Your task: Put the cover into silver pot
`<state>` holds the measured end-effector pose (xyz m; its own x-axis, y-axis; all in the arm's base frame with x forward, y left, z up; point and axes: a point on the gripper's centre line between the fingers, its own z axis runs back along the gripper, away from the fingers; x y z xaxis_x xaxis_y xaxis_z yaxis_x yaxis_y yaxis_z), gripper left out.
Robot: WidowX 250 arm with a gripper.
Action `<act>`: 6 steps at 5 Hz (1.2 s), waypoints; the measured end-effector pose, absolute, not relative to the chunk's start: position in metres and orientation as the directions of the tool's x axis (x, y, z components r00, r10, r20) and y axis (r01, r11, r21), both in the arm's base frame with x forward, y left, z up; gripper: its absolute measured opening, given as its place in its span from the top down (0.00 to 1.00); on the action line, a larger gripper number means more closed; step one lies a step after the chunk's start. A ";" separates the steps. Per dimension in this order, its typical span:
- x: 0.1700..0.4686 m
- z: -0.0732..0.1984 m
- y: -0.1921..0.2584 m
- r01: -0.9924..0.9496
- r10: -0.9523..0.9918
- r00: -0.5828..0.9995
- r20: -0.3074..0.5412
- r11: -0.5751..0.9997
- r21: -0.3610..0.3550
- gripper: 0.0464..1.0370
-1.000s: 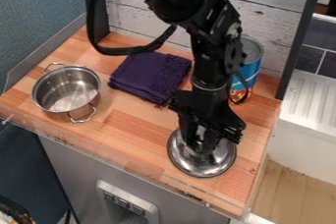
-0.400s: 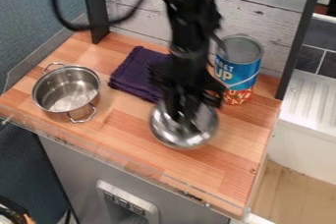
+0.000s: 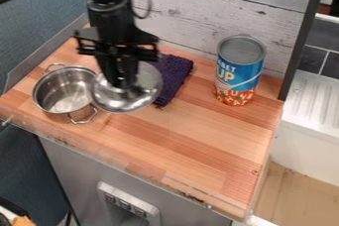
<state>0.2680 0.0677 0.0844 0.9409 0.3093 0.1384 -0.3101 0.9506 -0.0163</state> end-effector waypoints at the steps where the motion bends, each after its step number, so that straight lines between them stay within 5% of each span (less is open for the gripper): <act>1: 0.255 0.078 0.113 -0.451 0.447 0.886 0.120 0.893 0.001 0.76; 3: 0.248 0.058 0.159 -0.588 0.584 0.805 0.104 0.809 0.017 0.76; 6: 0.273 0.042 0.171 -0.593 0.589 0.802 0.098 0.805 0.023 0.76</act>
<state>0.2729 0.1705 0.0424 0.8024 0.5888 0.0978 -0.5932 0.8047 0.0226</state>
